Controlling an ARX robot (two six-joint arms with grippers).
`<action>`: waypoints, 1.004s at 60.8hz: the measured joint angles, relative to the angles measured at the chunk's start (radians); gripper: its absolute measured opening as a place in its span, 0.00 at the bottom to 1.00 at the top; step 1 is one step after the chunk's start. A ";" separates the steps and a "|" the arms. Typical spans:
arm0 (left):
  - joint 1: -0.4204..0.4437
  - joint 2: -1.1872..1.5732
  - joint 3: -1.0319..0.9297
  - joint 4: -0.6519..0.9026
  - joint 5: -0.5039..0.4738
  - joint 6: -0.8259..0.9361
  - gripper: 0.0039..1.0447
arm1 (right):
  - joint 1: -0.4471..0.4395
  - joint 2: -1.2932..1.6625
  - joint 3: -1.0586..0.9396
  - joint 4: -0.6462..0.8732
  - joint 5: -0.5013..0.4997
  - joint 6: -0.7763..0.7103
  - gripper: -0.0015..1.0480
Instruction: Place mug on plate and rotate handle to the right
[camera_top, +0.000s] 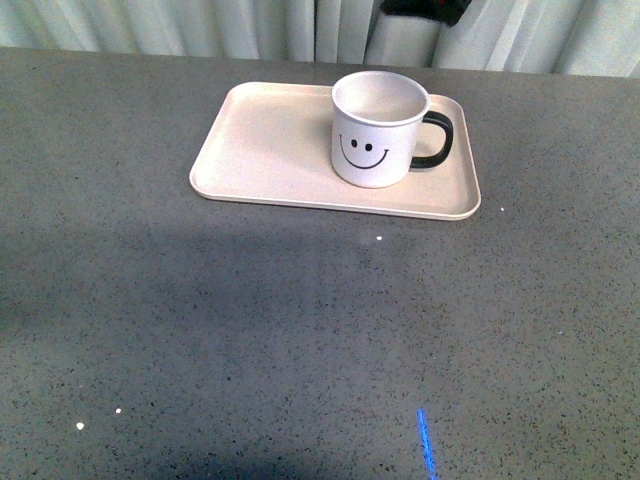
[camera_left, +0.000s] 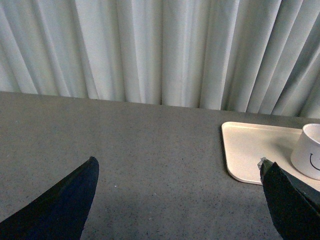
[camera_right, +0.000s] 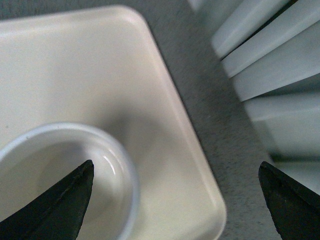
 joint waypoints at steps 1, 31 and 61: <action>0.000 0.000 0.000 0.000 0.000 0.000 0.91 | -0.002 -0.013 -0.005 0.001 -0.001 0.003 0.91; 0.000 0.000 0.000 0.000 0.000 0.000 0.91 | 0.000 -0.293 -0.730 1.079 0.461 0.669 0.47; 0.000 0.000 0.000 0.000 0.000 0.000 0.91 | -0.077 -0.737 -1.401 1.296 0.397 0.773 0.02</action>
